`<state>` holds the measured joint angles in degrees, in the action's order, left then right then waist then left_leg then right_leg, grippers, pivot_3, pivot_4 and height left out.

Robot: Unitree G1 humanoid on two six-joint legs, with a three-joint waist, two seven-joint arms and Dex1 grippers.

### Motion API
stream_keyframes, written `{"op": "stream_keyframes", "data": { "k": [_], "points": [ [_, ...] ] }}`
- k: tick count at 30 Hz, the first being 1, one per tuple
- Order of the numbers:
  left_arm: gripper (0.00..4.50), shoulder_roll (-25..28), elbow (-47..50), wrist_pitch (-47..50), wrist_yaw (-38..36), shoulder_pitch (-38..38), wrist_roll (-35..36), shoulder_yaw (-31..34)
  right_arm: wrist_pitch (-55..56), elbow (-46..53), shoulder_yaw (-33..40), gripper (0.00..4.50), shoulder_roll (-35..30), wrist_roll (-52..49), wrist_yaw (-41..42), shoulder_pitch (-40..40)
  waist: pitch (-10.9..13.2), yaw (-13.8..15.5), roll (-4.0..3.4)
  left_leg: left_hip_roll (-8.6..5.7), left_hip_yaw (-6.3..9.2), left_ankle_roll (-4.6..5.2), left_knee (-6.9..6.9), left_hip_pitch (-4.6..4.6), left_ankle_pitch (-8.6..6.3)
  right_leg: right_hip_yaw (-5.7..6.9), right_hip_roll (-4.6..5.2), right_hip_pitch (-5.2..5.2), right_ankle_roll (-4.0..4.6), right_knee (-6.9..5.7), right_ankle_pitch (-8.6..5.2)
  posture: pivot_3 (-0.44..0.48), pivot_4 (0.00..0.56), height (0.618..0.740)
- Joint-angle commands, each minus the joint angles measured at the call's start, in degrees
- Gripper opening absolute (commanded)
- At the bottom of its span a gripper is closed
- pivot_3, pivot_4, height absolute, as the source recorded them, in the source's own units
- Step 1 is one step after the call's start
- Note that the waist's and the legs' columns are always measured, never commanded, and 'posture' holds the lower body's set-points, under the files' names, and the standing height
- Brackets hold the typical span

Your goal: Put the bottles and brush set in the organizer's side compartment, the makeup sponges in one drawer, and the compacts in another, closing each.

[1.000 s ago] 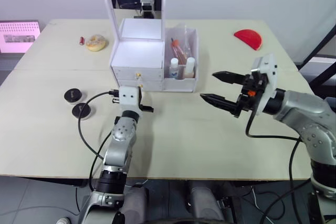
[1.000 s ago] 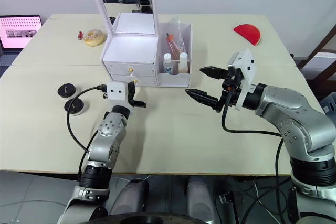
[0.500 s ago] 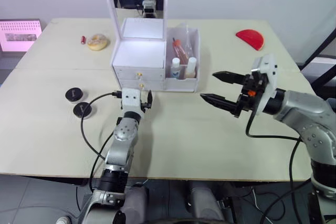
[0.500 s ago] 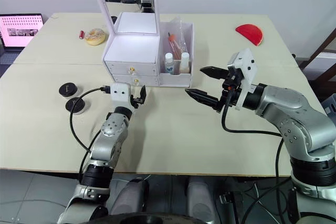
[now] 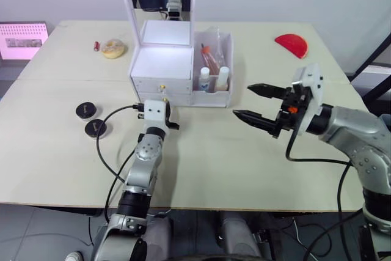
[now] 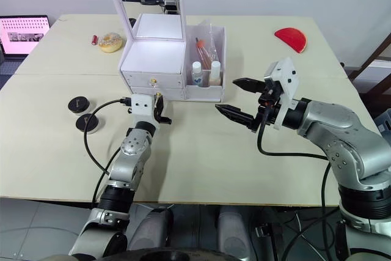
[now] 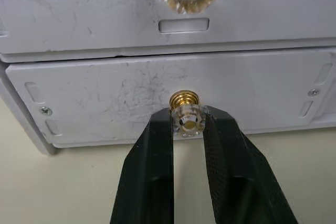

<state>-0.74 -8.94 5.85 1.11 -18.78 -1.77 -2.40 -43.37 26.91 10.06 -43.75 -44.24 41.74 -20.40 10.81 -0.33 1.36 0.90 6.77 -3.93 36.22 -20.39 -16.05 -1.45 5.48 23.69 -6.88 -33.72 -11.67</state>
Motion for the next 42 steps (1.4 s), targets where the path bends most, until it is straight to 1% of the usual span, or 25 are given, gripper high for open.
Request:
{"op": "stream_keyframes", "data": {
  "k": [1, 6, 9, 12, 15, 18, 20, 24, 36, 38, 39, 40, 41, 42],
  "points": [
    [0.27, 0.0, 2.5, -1.6, -0.5, 0.1, -0.4, -0.8, 0.6, 1.7, 1.9, 4.5, -0.2, -0.8, -0.3, -0.2, 0.0, 0.0, 0.0, 0.0, 0.0, 0.0, -0.01, 0.0, 0.0, 0.0, 0.0, 0.0, 0.0, 0.01, 0.0, 0.0, 0.15, 0.739],
    [0.27, 1.2, 5.8, -1.8, -2.5, 3.2, -0.5, -1.6, 0.6, 1.8, 1.8, 4.5, -0.3, -0.9, -0.3, -0.1, 0.0, -0.1, 0.0, 0.0, 0.0, 0.0, -0.06, 0.0, 0.0, 0.0, 0.0, 0.0, 0.01, 0.05, 0.01, 0.0, 0.15, 0.739],
    [0.27, 3.9, 12.0, -2.3, -6.1, 8.5, -0.8, -3.3, 0.5, 1.8, 1.8, 4.5, -0.3, -1.0, -0.3, -0.3, 0.0, -0.4, -0.01, 0.0, 0.0, 0.0, -0.09, 0.0, 0.0, 0.0, 0.0, 0.02, 0.1, 0.08, 0.06, 0.0, 0.15, 0.739],
    [0.27, 6.0, 17.5, -1.7, -8.2, 13.6, -0.1, -3.6, 0.5, 1.7, 1.9, 4.5, -0.4, -1.0, -0.3, -0.6, 0.0, -0.2, -0.04, 0.01, 0.0, 0.0, -0.15, -0.02, -0.01, -0.01, 0.0, 0.05, 0.16, 0.13, 0.09, 0.0, 0.15, 0.739],
    [0.27, 8.9, 24.5, -0.8, -10.7, 20.9, 0.3, -3.9, 0.6, 1.4, 2.0, 4.5, -0.7, -0.9, 0.1, -1.0, 0.0, -0.2, -0.04, 0.01, 0.0, 0.0, -0.12, -0.07, -0.01, 0.0, 0.01, 0.06, 0.18, 0.16, 0.09, 0.0, 0.15, 0.739],
    [0.27, 10.9, 28.7, 0.6, -12.2, 25.7, 0.3, -4.1, 0.8, 1.2, 2.0, 4.5, -0.8, -0.8, 0.3, -1.2, 0.0, -0.1, -0.06, 0.0, -0.01, -0.01, -0.11, -0.07, -0.02, -0.01, 0.04, 0.06, 0.18, 0.2, 0.08, 0.0, 0.15, 0.739],
    [0.27, 11.5, 31.0, 1.2, -12.7, 28.5, 0.7, -4.1, 1.0, 0.9, 1.9, 4.5, -0.9, -0.7, 0.6, -1.4, 0.0, -0.1, -0.06, 0.0, -0.01, -0.01, -0.1, -0.08, -0.02, 0.0, 0.04, 0.06, -0.02, 0.19, -0.05, 0.0, 0.15, 0.739],
    [0.27, 11.8, 33.1, 2.8, -13.0, 30.8, 0.9, -3.9, 1.0, 0.7, 1.8, 4.5, -0.9, -0.5, 1.0, -1.8, 0.0, -0.2, -0.07, 0.01, -0.01, -0.02, -0.09, -0.09, -0.03, 0.0, 0.04, 0.06, -0.02, 0.26, -0.06, 0.0, 0.15, 0.739],
    [0.27, 12.4, 33.8, 5.0, -13.0, 31.4, 1.0, -3.2, 1.4, 0.2, 1.5, 4.5, -0.6, 0.4, 1.4, -2.1, 0.0, -0.3, -0.07, 0.0, -0.01, -0.01, -0.12, -0.1, -0.03, 0.01, 0.04, 0.06, -0.01, 0.27, -0.05, 0.0, 0.15, 0.739],
    [1.31, 12.6, 34.2, 5.1, -13.1, 31.5, 1.3, -3.0, 1.3, 0.1, 1.6, 4.5, -0.6, 0.3, 1.5, -2.1, 0.0, -0.3, -0.07, 0.0, -0.01, -0.01, -0.12, -0.1, -0.03, 0.01, 0.04, 0.06, -0.01, 0.28, -0.05, 0.0, 0.15, 0.739],
    [1.6, 12.7, 34.6, 5.2, -13.3, 31.7, 1.5, -2.8, 1.3, 0.1, 1.7, 4.5, -0.7, 0.4, 1.5, -2.0, 0.0, -0.3, -0.08, 0.01, -0.01, -0.01, -0.13, -0.1, -0.03, 0.01, 0.04, 0.06, -0.01, 0.28, -0.05, 0.0, 0.15, 0.739],
    [2.13, 12.8, 34.9, 5.4, -13.4, 31.8, 1.7, -2.6, 1.3, 0.0, 1.8, 4.5, -0.7, 0.4, 1.6, -2.0, 0.0, -0.3, -0.08, 0.0, -0.01, 0.0, -0.13, -0.1, -0.03, 0.01, 0.04, 0.08, -0.01, 0.28, -0.05, 0.0, 0.15, 0.739],
    [2.54, 13.0, 35.4, 5.8, -13.6, 32.2, 1.9, -2.2, 1.4, -0.1, 1.9, 4.5, -0.8, 0.4, 1.7, -2.0, 0.0, -0.3, -0.08, 0.01, -0.01, 0.0, -0.14, -0.11, -0.03, 0.01, 0.04, 0.08, -0.01, 0.27, -0.05, 0.0, 0.15, 0.739],
    [3.11, 13.2, 35.9, 6.2, -13.7, 32.5, 2.1, -1.9, 1.4, -0.2, 2.0, 4.5, -0.9, 0.4, 1.7, -1.9, 0.0, -0.3, -0.08, 0.01, -0.01, 0.0, -0.14, -0.11, -0.03, 0.01, 0.04, 0.09, -0.01, 0.27, -0.05, 0.0, 0.15, 0.739]
  ]
}}
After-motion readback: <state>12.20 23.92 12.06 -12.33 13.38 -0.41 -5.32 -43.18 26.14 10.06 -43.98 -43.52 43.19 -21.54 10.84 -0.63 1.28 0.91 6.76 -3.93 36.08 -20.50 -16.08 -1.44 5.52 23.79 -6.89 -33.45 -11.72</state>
